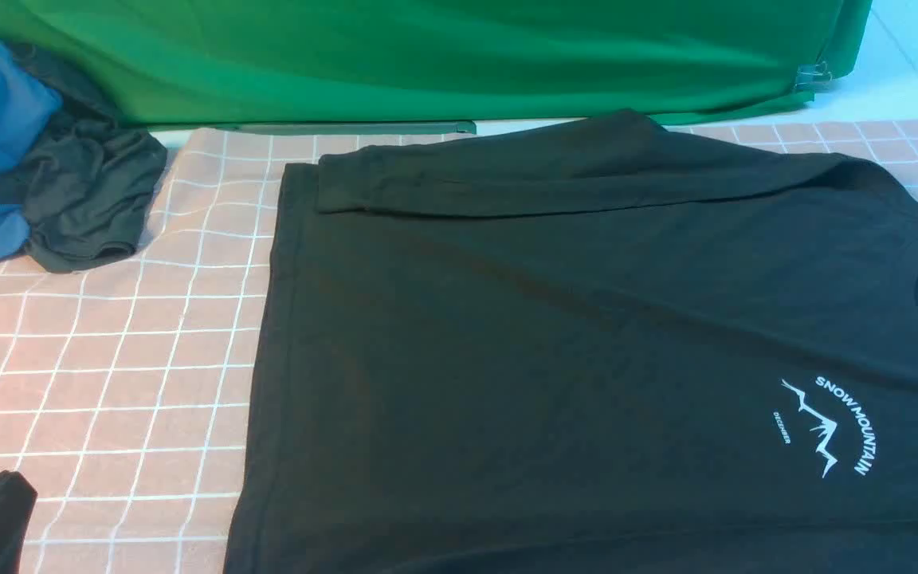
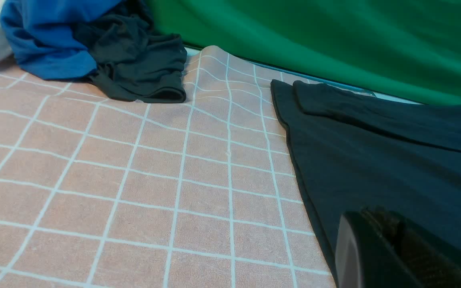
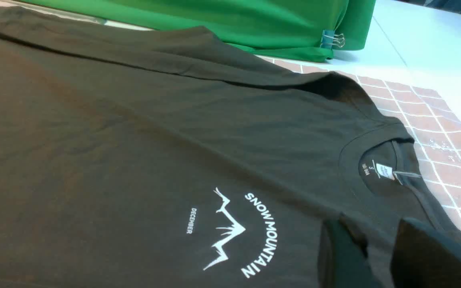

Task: Fold a long-sleeved shirt over a pink coffee tablecloth.
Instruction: 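Grasp the left edge of the dark T-shirt lying flat on the table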

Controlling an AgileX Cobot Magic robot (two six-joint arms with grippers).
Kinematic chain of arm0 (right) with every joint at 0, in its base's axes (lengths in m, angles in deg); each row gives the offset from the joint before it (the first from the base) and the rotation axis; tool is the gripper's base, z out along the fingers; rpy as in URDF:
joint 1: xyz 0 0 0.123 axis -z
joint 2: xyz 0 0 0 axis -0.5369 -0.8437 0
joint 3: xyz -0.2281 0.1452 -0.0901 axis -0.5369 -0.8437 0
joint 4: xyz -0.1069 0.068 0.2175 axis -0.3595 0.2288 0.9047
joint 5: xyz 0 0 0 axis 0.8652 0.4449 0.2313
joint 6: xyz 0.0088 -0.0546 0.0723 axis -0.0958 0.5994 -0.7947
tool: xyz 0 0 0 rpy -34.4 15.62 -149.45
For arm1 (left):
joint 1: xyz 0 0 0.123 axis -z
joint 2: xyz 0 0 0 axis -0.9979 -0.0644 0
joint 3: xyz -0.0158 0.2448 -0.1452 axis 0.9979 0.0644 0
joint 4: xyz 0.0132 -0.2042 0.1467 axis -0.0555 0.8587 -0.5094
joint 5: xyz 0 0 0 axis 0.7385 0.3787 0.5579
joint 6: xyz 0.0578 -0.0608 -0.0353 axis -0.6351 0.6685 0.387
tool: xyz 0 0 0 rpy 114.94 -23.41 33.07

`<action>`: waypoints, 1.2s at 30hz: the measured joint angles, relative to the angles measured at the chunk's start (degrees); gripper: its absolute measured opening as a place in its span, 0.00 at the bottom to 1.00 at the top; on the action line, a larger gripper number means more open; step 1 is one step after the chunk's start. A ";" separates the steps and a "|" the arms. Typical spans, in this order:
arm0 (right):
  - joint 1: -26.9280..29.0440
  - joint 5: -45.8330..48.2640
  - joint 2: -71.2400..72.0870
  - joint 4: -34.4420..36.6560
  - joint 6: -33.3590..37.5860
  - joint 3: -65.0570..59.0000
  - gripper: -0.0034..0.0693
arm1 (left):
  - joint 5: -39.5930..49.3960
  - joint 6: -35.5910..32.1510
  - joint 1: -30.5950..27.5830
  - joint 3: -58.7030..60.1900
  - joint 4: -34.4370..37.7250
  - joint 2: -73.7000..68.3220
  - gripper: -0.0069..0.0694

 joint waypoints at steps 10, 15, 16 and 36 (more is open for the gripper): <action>0.00 0.00 0.00 0.00 0.00 0.00 0.38 | 0.00 0.00 0.00 0.00 -0.05 0.00 0.11; 0.00 0.00 0.00 0.00 0.00 0.00 0.38 | 0.00 0.00 0.00 0.00 -0.05 0.00 0.11; 0.00 0.00 0.00 0.00 0.00 0.00 0.38 | 0.00 0.00 0.00 0.00 -0.05 0.00 0.11; 0.00 -3.27 0.00 1.47 -0.72 0.00 0.38 | -33.26 19.33 0.00 0.00 16.77 0.00 0.11</action>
